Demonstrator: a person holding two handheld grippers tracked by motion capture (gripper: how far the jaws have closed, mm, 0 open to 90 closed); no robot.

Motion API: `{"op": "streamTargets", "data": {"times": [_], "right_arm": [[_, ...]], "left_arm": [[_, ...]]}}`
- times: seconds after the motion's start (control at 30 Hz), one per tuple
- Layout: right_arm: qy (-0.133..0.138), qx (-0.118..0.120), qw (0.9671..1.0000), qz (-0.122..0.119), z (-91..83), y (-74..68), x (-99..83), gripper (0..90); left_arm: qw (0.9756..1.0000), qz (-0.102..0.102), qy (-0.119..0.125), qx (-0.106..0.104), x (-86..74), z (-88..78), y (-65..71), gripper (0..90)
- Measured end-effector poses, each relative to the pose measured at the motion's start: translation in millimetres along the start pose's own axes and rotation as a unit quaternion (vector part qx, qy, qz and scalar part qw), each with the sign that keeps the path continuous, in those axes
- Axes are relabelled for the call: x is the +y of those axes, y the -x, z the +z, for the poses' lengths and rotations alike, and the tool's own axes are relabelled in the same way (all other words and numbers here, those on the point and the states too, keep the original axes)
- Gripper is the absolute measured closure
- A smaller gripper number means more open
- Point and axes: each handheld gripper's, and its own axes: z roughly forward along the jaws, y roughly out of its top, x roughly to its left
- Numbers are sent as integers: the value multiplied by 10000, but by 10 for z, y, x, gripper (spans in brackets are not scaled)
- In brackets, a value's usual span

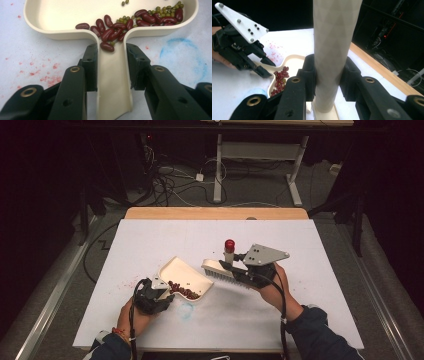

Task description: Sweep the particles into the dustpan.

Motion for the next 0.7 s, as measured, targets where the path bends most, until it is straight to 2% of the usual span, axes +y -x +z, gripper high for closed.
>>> {"op": "streamTargets", "data": {"times": [0.2, 0.7], "right_arm": [[-19, 39, 9999, 102, -235, 84, -68, 700], [-162, -148, 9993, 307, -668, 217, -270, 700]], "left_arm": [[10000, -25, 5, 0, -2, -4, 3, 632], [10000, -83, 12, -28, -30, -17, -19, 632]]}}
